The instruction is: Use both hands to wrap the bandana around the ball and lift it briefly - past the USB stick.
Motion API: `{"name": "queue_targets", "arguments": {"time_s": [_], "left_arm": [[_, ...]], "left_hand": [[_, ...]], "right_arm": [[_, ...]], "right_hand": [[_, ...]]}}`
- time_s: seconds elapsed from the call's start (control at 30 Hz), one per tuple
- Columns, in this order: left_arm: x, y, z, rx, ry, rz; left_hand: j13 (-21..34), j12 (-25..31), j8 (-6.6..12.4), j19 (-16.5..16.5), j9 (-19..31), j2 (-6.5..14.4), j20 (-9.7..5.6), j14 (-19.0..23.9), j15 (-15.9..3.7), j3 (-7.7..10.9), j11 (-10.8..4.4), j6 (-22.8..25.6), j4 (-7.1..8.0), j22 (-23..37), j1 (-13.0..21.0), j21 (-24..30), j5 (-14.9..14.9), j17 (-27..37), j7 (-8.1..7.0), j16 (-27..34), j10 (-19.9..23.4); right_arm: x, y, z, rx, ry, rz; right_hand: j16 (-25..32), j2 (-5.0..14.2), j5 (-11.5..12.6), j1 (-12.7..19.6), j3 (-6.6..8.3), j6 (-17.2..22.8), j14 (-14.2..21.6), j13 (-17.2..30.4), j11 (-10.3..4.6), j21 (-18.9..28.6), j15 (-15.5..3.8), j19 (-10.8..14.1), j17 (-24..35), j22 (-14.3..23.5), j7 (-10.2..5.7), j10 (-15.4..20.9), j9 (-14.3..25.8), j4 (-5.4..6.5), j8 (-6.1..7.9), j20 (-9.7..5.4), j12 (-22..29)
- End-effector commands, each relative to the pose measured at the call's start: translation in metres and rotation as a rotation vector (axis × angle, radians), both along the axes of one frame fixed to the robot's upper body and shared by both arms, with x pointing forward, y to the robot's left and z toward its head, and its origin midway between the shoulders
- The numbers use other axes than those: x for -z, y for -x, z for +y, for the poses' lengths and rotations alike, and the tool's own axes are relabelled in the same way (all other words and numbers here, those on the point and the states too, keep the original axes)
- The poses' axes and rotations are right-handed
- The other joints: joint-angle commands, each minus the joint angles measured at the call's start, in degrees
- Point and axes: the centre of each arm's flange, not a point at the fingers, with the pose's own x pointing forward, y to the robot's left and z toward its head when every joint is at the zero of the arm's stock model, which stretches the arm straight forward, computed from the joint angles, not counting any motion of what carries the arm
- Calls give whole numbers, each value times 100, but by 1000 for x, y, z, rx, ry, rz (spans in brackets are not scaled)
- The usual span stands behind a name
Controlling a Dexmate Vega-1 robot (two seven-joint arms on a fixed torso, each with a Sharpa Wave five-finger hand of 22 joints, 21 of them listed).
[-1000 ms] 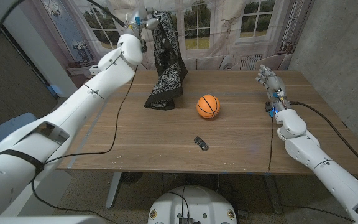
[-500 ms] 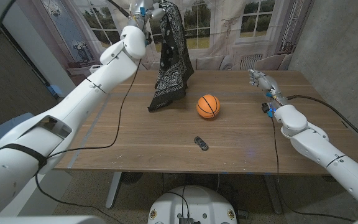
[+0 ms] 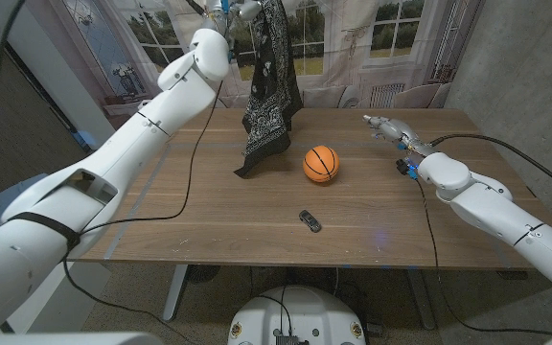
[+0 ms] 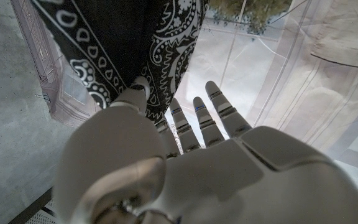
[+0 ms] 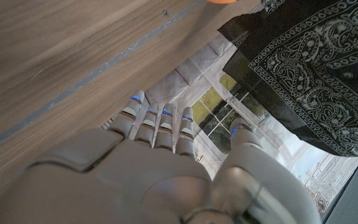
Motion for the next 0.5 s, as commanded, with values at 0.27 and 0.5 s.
{"name": "queue_targets", "arguments": {"time_s": [0.27, 0.5], "left_arm": [[-33, -10, -18, 38, 8, 9], [-42, -10, -25, 119, -6, 38]], "left_hand": [[24, -17, 87, -31, 133, -105, -10, 9, -417, -65, -18, 526, -30, 18, -63, 69, 53, 1, -322, -28, 52], [30, -32, 22, -61, 99, -72, 29, -22, -373, -68, 16, 412, -15, 18, -81, 67, 76, 9, -309, -35, 27]], "right_arm": [[-21, -1, 49, -44, 211, 31], [-26, -7, 63, -34, 242, 5]], "right_hand": [[-93, -131, 72, -92, -137, -65, -254, 17, -19, -98, 52, -141, 4, 22, -14, -228, 17, 20, -68, 29, -102], [-97, -44, 103, -40, -112, -226, -292, 17, -43, -110, 27, -143, -7, 23, -56, -289, 20, 9, -136, 8, -115]]}}
